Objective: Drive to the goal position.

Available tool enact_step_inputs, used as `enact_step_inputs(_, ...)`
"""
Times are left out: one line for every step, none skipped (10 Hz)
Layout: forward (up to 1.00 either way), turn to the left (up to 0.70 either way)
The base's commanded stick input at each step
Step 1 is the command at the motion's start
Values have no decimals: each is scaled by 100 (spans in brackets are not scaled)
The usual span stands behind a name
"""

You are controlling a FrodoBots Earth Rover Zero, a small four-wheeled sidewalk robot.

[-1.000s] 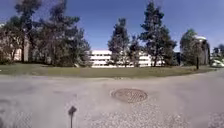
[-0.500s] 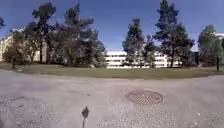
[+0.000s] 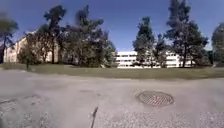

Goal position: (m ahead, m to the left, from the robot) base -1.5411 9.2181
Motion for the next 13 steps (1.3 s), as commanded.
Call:
enact_step_inputs(0,45)
enact_step_inputs(0,45)
enact_step_inputs(0,45)
enact_step_inputs(0,45)
enact_step_inputs(0,45)
enact_step_inputs(0,45)
enact_step_inputs(0,45)
enact_step_inputs(0,45)
enact_step_inputs(0,45)
enact_step_inputs(0,45)
enact_step_inputs(0,45)
enact_step_inputs(0,30)
enact_step_inputs(0,0)
